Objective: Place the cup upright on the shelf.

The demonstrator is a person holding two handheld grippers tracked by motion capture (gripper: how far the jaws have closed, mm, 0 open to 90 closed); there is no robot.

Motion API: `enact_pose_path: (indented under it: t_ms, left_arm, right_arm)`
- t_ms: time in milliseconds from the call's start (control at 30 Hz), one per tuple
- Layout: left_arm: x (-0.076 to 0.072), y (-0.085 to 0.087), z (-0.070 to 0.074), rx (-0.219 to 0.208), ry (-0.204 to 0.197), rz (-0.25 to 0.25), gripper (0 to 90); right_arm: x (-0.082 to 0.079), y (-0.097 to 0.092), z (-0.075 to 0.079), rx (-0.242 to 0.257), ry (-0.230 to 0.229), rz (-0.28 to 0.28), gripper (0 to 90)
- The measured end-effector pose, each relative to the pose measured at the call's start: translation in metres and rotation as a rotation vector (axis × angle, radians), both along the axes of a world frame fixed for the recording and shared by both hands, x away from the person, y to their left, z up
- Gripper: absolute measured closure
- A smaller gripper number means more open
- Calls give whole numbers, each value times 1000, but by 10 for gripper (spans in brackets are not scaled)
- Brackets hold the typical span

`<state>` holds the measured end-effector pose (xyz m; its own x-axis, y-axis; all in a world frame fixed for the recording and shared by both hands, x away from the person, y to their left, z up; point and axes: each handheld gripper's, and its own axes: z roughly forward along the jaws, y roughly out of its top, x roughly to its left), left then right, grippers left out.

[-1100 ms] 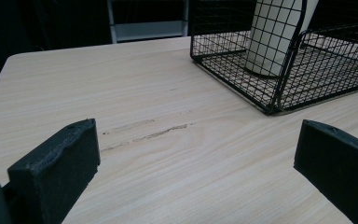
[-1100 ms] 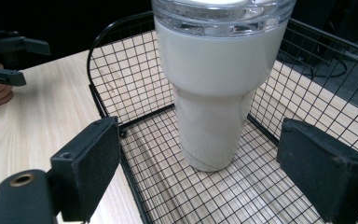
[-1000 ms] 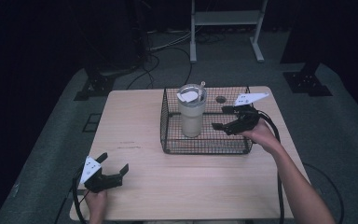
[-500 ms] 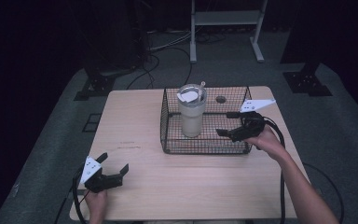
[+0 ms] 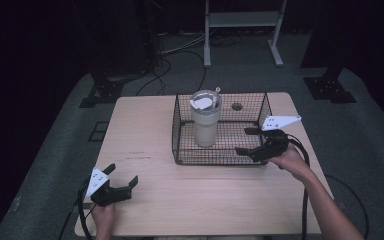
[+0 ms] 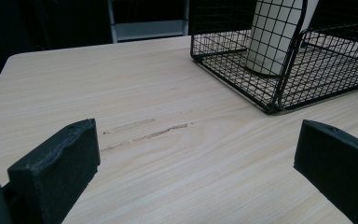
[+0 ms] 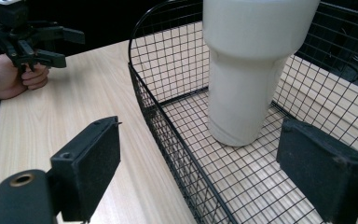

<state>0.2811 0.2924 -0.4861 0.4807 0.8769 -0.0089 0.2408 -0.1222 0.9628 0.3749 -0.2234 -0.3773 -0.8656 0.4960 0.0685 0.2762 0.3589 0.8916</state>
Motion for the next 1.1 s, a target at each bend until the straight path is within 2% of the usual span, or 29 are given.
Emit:
enact_pose_path:
  t_ms: [433, 533, 600, 1100]
  left_arm:
    - [0, 0, 0, 2, 2, 1, 0]
    - [0, 0, 0, 1, 1, 1, 0]
    - [0, 0, 0, 1, 1, 1, 0]
    - [0, -1, 0, 7, 5, 2, 0]
  right_arm:
    - [-18, -9, -14, 16, 10, 1, 129]
    - [-21, -10, -15, 0, 11, -4, 129]
    - [-24, -11, -16, 13, 6, 0, 129]
    - [-44, -17, -29, 22, 12, 6, 129]
